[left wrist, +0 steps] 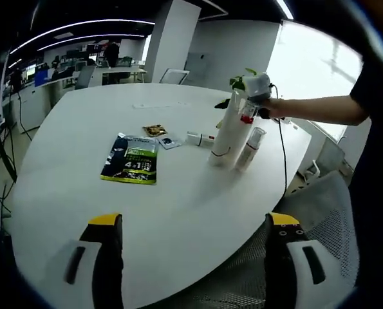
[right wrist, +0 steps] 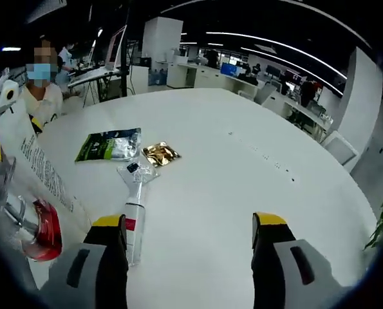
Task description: Arrange the skincare products in the storage area until every visible bottle or jar stands upright without overlapping.
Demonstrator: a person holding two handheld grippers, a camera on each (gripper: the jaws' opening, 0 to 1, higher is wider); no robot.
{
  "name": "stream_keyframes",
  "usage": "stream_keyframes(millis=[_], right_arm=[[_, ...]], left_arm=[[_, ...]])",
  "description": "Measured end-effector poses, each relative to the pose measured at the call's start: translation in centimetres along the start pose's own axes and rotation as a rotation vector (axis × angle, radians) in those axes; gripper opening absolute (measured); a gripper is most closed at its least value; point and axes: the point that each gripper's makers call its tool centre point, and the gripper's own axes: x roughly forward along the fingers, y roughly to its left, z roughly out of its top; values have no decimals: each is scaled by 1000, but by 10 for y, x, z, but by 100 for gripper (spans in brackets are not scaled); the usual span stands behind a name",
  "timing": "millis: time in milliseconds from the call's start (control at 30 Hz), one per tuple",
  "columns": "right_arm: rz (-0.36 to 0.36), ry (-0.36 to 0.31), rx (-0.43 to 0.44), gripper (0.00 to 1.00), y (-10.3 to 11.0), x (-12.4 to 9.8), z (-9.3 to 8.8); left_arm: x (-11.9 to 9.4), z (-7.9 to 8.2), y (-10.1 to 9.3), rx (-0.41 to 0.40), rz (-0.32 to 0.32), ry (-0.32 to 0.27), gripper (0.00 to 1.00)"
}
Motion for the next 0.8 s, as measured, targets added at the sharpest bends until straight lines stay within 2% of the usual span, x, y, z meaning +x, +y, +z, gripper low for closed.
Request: stream_keyframes(millis=[67, 100, 200, 233, 433, 633, 800], right_arm=[[48, 13, -10, 73, 6, 5, -1], [91, 31, -8, 70, 17, 11, -4], [130, 39, 0, 64, 22, 15, -6], [140, 43, 5, 64, 21, 21, -13], [203, 56, 2, 62, 31, 28, -15], [239, 77, -34, 58, 36, 41, -19], [243, 79, -63, 50, 34, 43, -19]], left_arm=[[1, -1, 0, -2, -4, 1, 84], [2, -2, 1, -4, -4, 3, 84], [2, -1, 1, -8, -5, 3, 84], [2, -1, 1, -8, -5, 3, 84], [2, -3, 1, -3, 2, 7, 83], [2, -3, 4, -2, 16, 9, 83], [2, -4, 7, -6, 26, 8, 83]])
